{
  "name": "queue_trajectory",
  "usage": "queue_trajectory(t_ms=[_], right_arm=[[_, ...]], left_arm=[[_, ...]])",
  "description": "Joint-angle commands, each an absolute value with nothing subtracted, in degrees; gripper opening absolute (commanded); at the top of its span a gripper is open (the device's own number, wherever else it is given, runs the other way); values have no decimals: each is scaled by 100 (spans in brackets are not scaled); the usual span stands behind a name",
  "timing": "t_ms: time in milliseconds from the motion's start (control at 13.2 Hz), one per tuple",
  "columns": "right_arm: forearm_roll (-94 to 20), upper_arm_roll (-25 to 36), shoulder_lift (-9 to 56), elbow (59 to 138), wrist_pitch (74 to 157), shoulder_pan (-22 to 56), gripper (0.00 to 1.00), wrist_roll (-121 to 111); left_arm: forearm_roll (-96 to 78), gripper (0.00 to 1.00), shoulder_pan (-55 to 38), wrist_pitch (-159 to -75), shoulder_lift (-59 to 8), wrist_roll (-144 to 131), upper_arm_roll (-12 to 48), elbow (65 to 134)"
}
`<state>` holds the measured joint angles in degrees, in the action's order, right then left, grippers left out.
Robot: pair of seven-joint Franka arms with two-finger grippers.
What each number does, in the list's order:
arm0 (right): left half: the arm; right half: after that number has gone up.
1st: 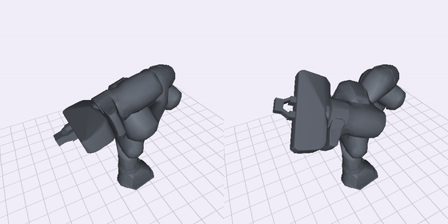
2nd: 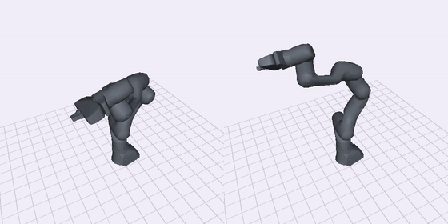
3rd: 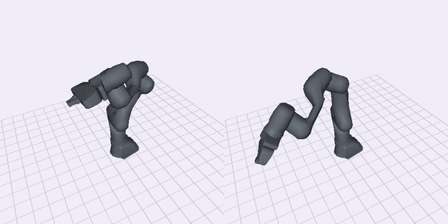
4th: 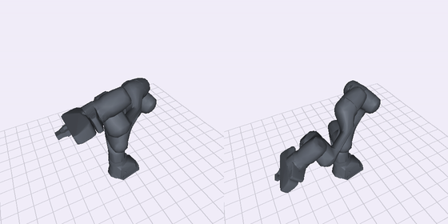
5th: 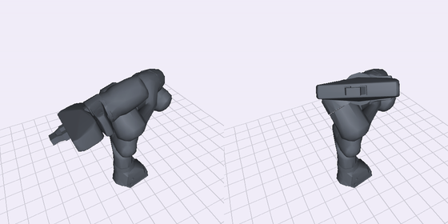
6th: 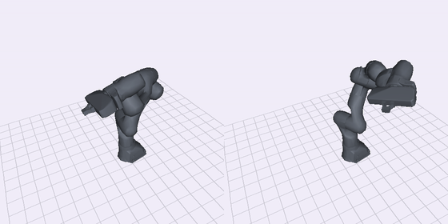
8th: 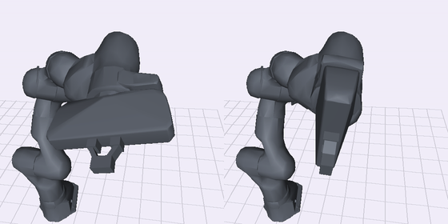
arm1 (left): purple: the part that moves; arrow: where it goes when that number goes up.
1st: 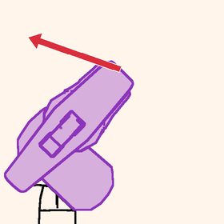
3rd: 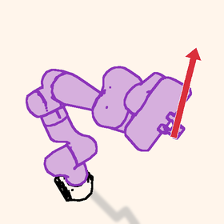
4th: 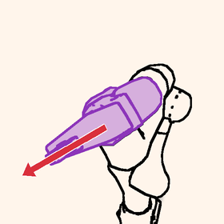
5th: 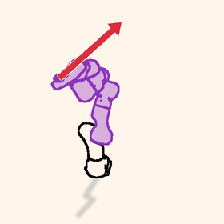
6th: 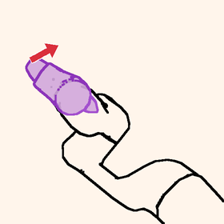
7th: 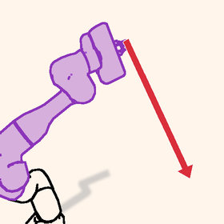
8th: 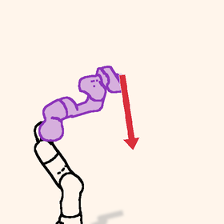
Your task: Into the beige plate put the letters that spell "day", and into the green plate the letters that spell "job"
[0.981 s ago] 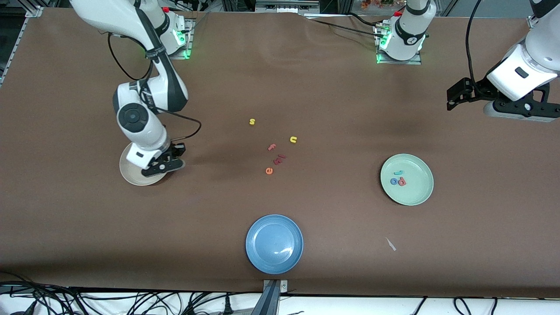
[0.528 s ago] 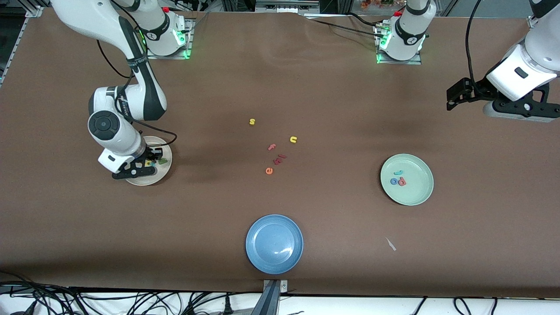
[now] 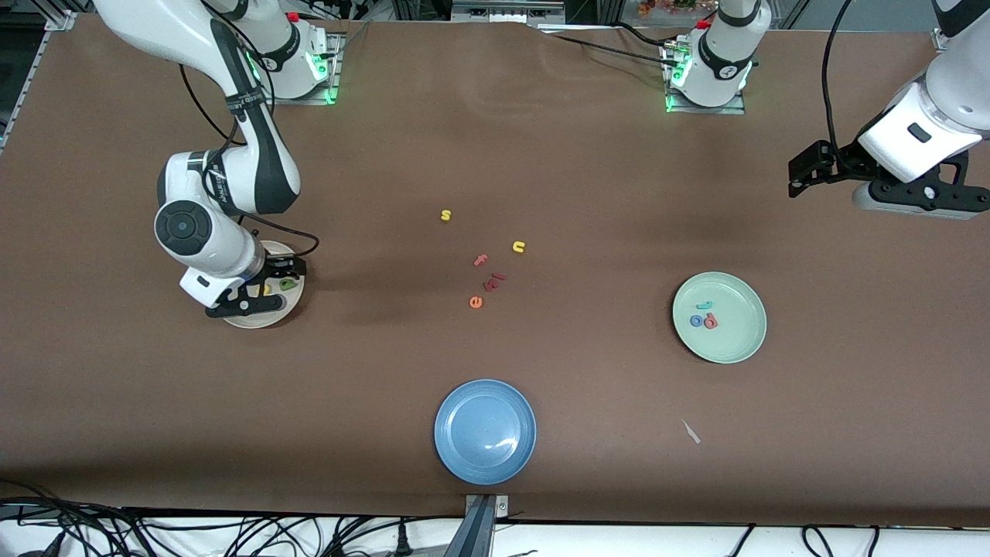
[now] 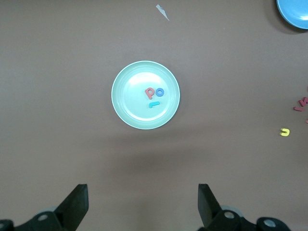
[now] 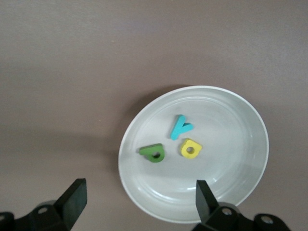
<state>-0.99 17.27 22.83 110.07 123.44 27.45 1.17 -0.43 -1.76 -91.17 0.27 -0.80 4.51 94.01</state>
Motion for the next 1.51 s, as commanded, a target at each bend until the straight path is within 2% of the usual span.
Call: queue_trajectory(t_ms=[0, 226, 453, 604, 755, 981, 1434], right_arm=[[-176, 1714, 2250, 10426, 11473, 2873, 100, 587], [-176, 1548, 2076, 9932, 10505, 2892, 100, 782], [-71, 670, 1461, 10028, 10206, 2050, 100, 870], [96, 432, 1057, 10028, 9750, 1742, 100, 844], [315, -86, 469, 10028, 9327, 1145, 100, 783], [378, -132, -87, 9985, 8940, 818, 100, 625], [81, 70, -246, 9686, 8657, 484, 100, -245]], left_arm=[[-193, 100, -149, -9114, 26, 18, 439, 9343], [-193, 100, -149, -9079, 44, 18, 439, 9343], [-202, 100, -149, -9053, 70, 9, 448, 9343], [-202, 100, -149, -9026, 79, 9, 466, 9334], [-211, 100, -149, -9018, 88, 9, 457, 9334], [-211, 100, -149, -8912, 105, 0, 483, 9334], [-202, 100, -193, -8903, 105, -27, 510, 9334]])
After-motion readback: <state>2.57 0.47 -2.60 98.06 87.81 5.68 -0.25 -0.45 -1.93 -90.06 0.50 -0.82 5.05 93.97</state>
